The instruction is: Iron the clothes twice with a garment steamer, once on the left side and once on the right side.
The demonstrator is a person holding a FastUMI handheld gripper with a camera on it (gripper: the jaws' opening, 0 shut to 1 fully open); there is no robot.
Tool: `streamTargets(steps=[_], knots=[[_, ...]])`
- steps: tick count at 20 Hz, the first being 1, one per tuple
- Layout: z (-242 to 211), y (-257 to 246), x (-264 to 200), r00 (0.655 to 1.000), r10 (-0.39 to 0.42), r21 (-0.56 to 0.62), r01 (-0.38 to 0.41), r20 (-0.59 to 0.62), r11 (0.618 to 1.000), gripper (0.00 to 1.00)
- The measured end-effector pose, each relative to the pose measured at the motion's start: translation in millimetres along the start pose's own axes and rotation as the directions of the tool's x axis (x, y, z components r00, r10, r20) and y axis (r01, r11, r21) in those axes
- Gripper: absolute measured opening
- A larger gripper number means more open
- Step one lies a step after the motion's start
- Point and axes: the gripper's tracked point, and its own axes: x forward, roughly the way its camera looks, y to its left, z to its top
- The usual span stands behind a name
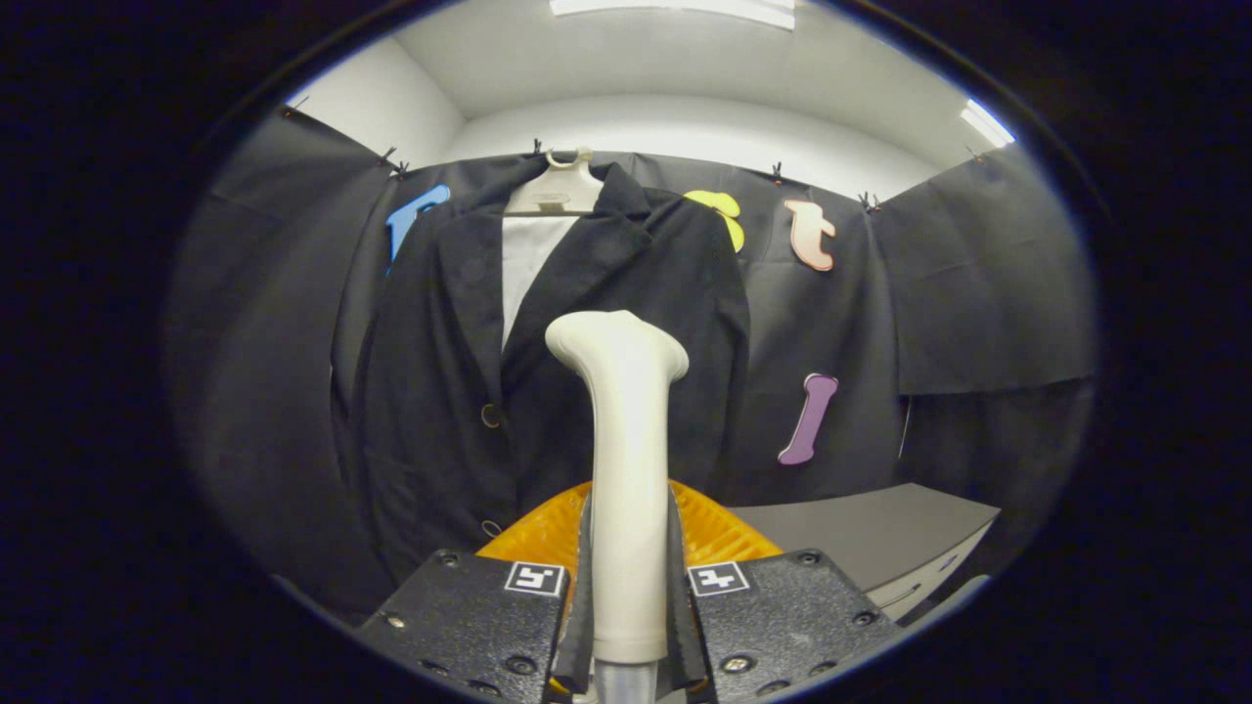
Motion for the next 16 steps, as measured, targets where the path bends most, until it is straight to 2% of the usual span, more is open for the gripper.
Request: streamTargets(steps=[9,16], knots=[[-89.3,2.4,-40.5,0.987,0.002,-0.002,-0.003,-0.159,1.0,0.33],[-179.3,-2.9,-69.7,0.952,-0.012,-0.005,0.011,-0.304,1.0,0.33]])
